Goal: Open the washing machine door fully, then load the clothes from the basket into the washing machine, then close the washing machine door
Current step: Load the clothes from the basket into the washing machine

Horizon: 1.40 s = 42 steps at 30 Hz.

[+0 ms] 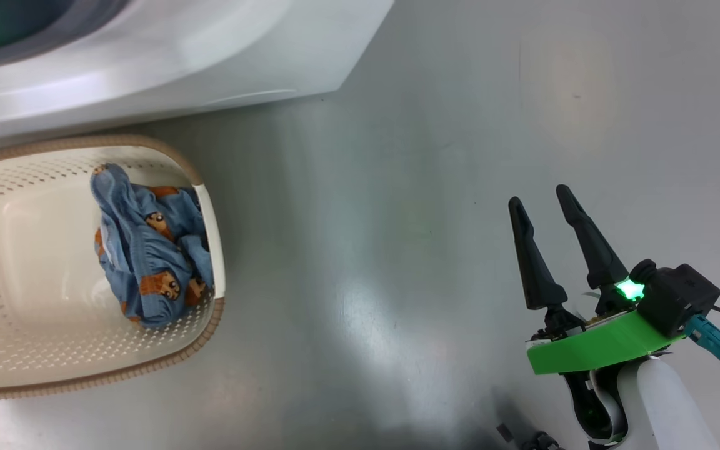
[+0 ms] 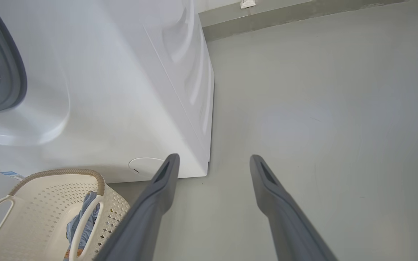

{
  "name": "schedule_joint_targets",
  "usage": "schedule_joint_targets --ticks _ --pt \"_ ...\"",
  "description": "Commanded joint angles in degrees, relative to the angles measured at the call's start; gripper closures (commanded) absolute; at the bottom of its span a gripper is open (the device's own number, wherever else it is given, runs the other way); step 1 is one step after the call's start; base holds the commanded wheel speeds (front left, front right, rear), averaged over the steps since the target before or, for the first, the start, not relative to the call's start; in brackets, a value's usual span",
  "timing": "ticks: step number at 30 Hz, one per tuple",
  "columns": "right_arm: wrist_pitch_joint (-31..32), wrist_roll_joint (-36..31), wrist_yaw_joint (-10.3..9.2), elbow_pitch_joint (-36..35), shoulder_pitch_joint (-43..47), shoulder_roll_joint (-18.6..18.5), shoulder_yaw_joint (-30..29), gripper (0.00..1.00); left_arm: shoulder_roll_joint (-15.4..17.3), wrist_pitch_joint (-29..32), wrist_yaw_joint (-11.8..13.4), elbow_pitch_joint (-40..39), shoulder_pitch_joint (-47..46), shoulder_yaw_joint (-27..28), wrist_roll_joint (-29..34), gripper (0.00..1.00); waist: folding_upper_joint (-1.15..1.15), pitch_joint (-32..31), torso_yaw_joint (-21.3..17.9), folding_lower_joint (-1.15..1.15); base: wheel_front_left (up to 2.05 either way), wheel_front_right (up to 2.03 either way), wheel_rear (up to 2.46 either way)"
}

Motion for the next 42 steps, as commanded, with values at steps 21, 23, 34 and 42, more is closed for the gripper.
schedule_joint_targets --ticks 21,23,34,42 --pt "-0.27 -0.91 0.08 1.18 4.41 0.08 0.90 0.00 1.49 -1.03 3.72 -20.67 25.54 2.28 -4.02 0.00 0.00 -14.76 1.14 0.00 0.00 0.00 0.00" --pt "-0.27 -0.98 0.08 1.54 5.26 0.08 0.88 0.00 1.42 -1.00 4.14 -23.12 28.62 2.42 -4.34 0.00 0.00 -16.57 1.16 0.00 0.00 0.00 0.00" --pt "-0.27 -0.80 0.08 2.58 8.77 0.08 1.63 0.00 1.74 1.16 7.76 -37.93 46.61 3.78 -5.57 0.00 0.00 -25.04 0.44 0.00 0.00 0.00 0.00" --pt "-0.27 -0.96 0.08 2.77 10.94 0.08 2.82 0.00 1.94 2.18 10.20 -47.29 60.48 4.85 -6.02 0.00 0.00 -30.38 -0.52 0.00 0.00 0.00 0.00"
